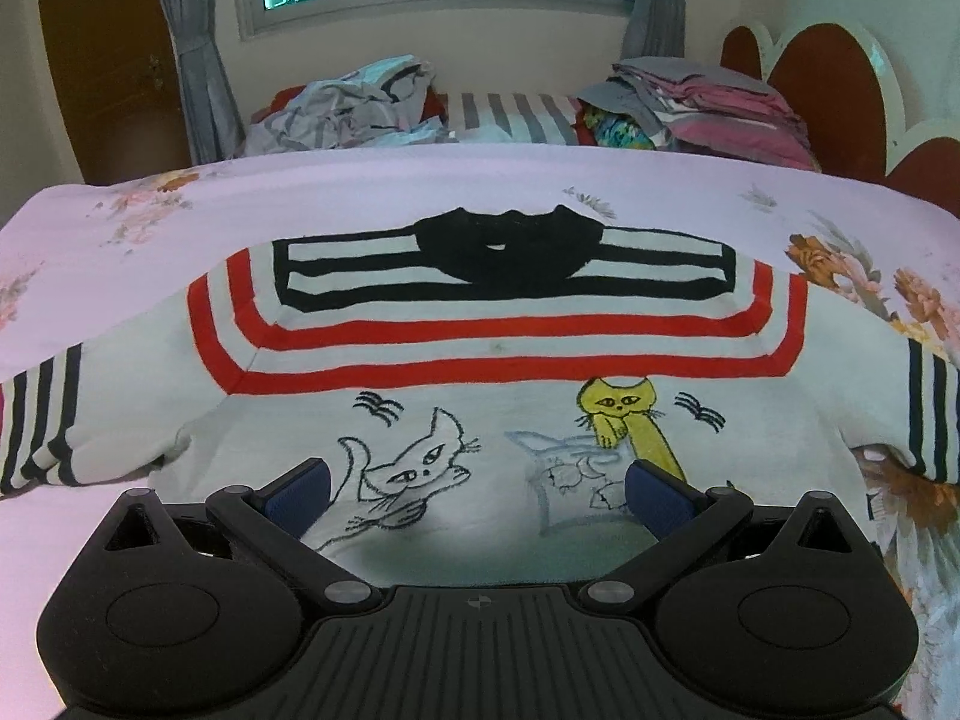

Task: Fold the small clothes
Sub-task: 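Reach the right gripper to the black cuff of the nearest sleeve, then close the right gripper on the black sleeve cuff, then lift the sleeve and fold it across the sweater body with right gripper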

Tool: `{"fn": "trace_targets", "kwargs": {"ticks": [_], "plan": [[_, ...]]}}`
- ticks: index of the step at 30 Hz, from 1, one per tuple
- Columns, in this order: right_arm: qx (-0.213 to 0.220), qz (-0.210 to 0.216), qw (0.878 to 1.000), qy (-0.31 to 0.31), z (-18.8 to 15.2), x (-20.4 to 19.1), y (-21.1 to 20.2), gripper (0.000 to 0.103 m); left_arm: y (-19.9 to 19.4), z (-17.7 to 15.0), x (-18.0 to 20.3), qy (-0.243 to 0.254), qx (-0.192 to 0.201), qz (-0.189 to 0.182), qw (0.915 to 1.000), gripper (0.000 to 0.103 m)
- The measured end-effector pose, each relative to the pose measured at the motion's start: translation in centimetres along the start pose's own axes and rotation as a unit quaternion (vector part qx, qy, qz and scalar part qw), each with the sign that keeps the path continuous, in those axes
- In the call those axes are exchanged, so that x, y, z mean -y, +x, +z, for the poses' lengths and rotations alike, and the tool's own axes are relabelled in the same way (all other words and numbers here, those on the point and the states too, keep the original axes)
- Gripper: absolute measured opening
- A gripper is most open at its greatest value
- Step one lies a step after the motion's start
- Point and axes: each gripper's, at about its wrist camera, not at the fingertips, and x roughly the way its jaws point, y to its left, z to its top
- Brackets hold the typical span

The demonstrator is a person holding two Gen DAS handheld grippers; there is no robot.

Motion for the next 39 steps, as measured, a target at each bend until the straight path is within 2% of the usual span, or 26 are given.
{"fn": "trace_targets", "kwargs": {"ticks": [5, 13, 14, 16, 17, 18, 21, 23, 27, 31, 35, 39], "plan": [[-0.016, 0.001, 0.998, 0.06, 1.1, 3.2, 2.4, 0.068, 0.5, 0.3, 0.1, -0.007, -0.005, 0.014, 0.9999, 0.103], [0.003, 0.009, 0.993, 0.116, 2.3, 4.8, 5.2, 0.068, 0.8, 0.8, -0.1, 0.001, -0.007, 0.032, 0.9995, 0.103], [0.008, 0.008, 0.992, 0.122, 2.5, 4.9, 5.3, 0.063, 0.9, 0.9, -0.2, 0.003, -0.008, 0.034, 0.9994, 0.103], [0.017, 0.004, 0.991, 0.131, 2.7, 5.1, 5.5, 0.044, 0.9, 0.8, -0.3, 0.007, -0.004, 0.038, 0.9992, 0.103], [0.021, 0.002, 0.99, 0.137, 2.7, 5.3, 5.5, 0.03, 1.0, 0.8, -0.4, 0.008, -0.004, 0.038, 0.9992, 0.103], [0.025, 0.004, 0.99, 0.142, 2.7, 5.5, 5.5, 0.023, 1.1, 0.9, -0.4, 0.008, -0.007, 0.038, 0.9992, 0.103], [0.042, 0.009, 0.989, 0.141, 2.9, 5.5, 4.9, 0.012, 1.2, 1.1, -0.8, -0.001, -0.009, 0.033, 0.9994, 0.103], [0.058, 0.013, 0.99, 0.127, 3.3, 4.9, 4.2, 0.01, 1.3, 1.3, -1.0, -0.006, -0.01, 0.029, 0.9995, 0.103], [0.09, 0.038, 0.992, 0.077, 4.5, 1.6, 2.2, 0.009, 1.3, 1.8, -1.6, -0.014, -0.003, 0.015, 0.9998, 0.103], [0.11, 0.095, 0.989, 0.018, 5.2, -4.1, 0.5, 0.008, 0.9, 2.4, -2.9, -0.026, 0.014, -0.01, 0.9995, 0.103], [0.101, 0.167, 0.98, -0.036, 4.7, -11.3, -0.2, 0.008, 0.5, 2.7, -5.1, -0.048, 0.027, -0.017, 0.9983, 0.103], [0.067, 0.232, 0.966, -0.092, 2.6, -19.0, 0.6, 0.008, 0.2, 2.2, -8.0, -0.073, 0.035, -0.016, 0.9965, 0.103]]}}
